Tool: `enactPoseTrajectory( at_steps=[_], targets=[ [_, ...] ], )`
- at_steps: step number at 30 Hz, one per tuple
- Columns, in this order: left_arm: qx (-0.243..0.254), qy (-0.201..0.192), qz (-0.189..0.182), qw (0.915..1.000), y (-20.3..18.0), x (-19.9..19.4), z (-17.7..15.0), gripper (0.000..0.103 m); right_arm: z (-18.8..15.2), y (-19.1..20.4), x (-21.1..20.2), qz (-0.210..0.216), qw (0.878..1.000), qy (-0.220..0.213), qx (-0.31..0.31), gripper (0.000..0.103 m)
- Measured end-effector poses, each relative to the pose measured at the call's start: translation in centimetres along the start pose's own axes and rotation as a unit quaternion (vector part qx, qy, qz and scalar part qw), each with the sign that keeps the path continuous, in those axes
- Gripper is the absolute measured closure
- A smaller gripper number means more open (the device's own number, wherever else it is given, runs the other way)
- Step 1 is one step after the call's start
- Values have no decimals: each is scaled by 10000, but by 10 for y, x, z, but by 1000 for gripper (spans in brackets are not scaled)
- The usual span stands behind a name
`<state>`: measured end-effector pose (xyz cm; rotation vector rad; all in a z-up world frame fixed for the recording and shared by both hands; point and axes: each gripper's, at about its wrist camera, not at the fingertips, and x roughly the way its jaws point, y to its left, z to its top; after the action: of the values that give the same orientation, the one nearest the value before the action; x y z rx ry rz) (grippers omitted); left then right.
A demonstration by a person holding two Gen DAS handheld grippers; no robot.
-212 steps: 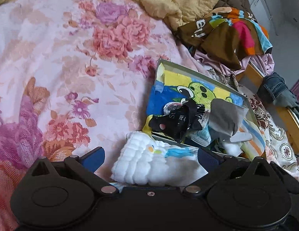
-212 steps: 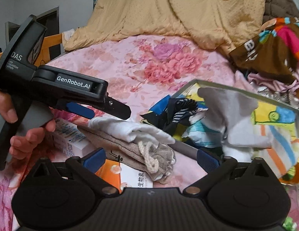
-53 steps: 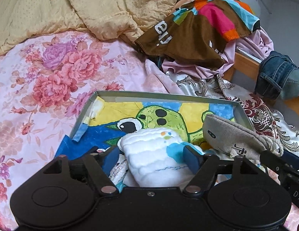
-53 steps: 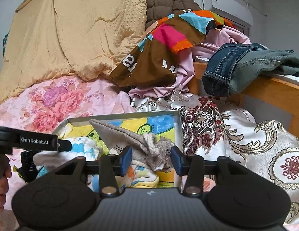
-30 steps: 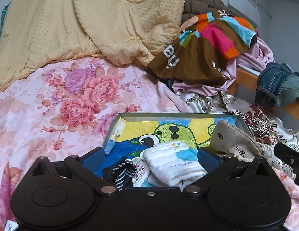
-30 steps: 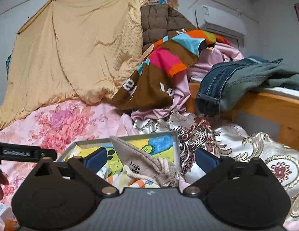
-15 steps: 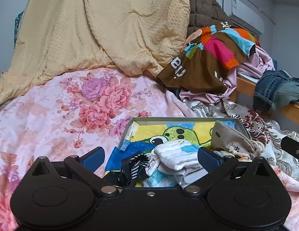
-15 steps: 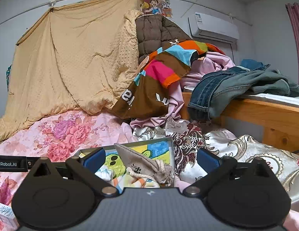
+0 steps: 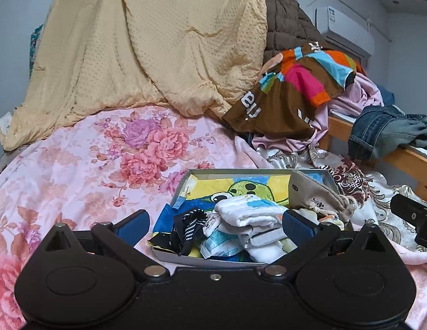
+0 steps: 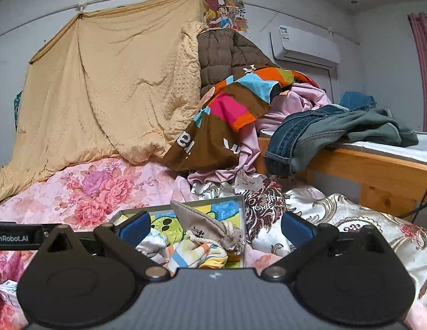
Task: Organize soft objects
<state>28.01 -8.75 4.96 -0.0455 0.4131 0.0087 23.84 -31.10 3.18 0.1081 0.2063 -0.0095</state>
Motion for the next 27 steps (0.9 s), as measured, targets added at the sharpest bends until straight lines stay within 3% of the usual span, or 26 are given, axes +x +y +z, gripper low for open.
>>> enactPoseTrajectory(
  at_steps=[16,27],
  targets=[
    [-94,-57,70,9999,6,-29,-19,1,-5,5,-30,30,10000,77,30,0],
    [-256,129,-176,9994,15,-38,-34,1,-12,12,-46,-8,9996,266,66,0]
  ],
)
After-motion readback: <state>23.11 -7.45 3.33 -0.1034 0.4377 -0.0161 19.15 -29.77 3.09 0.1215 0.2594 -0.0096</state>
